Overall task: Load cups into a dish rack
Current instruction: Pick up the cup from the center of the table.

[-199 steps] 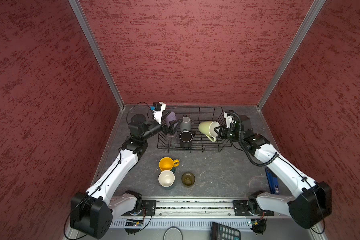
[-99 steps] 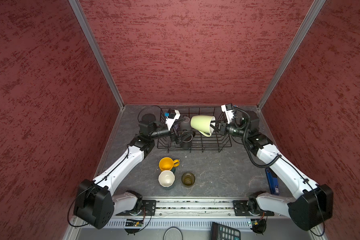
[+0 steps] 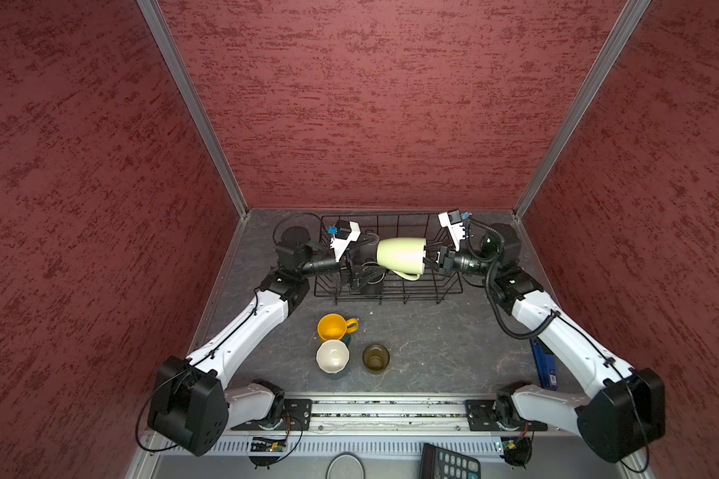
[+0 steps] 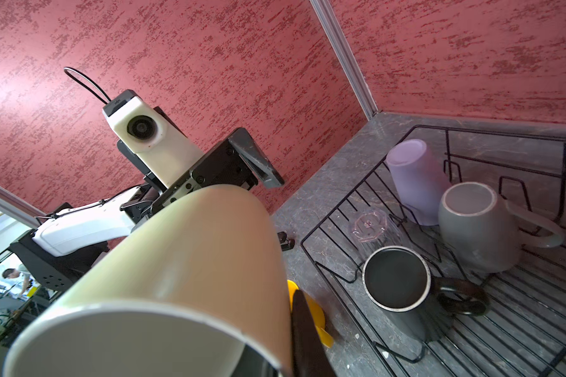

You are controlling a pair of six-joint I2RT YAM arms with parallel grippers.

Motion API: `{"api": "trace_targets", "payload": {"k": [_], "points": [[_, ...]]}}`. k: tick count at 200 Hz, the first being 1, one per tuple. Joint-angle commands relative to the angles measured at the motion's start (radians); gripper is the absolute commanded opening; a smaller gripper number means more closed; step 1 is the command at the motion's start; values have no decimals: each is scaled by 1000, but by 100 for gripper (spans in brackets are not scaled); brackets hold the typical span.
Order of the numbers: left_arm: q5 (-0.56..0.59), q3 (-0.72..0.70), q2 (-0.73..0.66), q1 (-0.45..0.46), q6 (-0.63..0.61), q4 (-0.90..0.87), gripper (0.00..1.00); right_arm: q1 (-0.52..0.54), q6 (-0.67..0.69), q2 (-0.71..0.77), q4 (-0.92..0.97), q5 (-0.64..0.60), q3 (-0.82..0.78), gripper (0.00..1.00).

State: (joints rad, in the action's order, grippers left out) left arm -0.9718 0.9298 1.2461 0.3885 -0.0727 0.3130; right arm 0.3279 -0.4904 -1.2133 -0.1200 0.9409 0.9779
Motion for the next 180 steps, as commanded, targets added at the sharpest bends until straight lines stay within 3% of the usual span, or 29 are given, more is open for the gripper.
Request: {"api": "trace_targets", "payload": {"k": [1,180], "points": [[-47,29,19,7,23,53,100,-5,-47,28,-159,69,-3,0],[-120,127,155,112,82,195,98,-3,-144,-10,-303,117,-44,0]]}}
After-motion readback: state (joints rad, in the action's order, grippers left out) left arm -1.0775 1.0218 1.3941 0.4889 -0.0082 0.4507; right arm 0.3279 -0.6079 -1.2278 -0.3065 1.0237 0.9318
